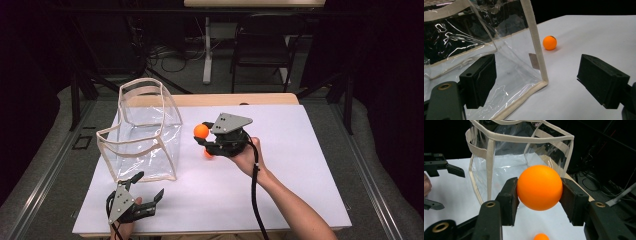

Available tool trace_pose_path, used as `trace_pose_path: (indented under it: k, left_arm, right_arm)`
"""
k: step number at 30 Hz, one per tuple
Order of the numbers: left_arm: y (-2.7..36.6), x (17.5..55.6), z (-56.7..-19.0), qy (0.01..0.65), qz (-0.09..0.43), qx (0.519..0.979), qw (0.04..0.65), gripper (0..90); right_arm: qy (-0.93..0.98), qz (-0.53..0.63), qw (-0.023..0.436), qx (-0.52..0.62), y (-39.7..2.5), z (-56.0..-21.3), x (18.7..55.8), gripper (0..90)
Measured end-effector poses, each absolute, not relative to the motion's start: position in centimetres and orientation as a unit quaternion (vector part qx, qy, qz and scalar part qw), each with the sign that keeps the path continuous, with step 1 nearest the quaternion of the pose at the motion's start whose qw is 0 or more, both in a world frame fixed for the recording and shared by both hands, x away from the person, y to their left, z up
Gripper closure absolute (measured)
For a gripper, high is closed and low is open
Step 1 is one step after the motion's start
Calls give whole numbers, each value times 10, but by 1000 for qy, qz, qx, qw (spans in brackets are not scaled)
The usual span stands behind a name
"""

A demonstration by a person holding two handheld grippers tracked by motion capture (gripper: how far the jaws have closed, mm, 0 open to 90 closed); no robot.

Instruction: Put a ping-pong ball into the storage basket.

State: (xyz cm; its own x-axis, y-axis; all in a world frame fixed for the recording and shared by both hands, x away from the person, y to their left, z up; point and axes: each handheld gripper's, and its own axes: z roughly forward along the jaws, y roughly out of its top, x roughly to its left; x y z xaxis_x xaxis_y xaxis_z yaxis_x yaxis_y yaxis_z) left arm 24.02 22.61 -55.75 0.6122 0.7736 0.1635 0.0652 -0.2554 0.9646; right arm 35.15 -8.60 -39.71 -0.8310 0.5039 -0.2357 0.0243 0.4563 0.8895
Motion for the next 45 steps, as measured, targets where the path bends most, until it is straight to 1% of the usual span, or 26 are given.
trace_pose_path:
  k: [17, 45]
  left_arm:
    - [226, 240, -557, 292, 331, 719, 537, 155]
    - [226, 240, -557, 291, 331, 719, 537, 155]
  right_arm:
    - [823, 491, 248, 140, -70, -382, 354, 506]
    - [827, 485, 251, 133, -56, -371, 363, 506]
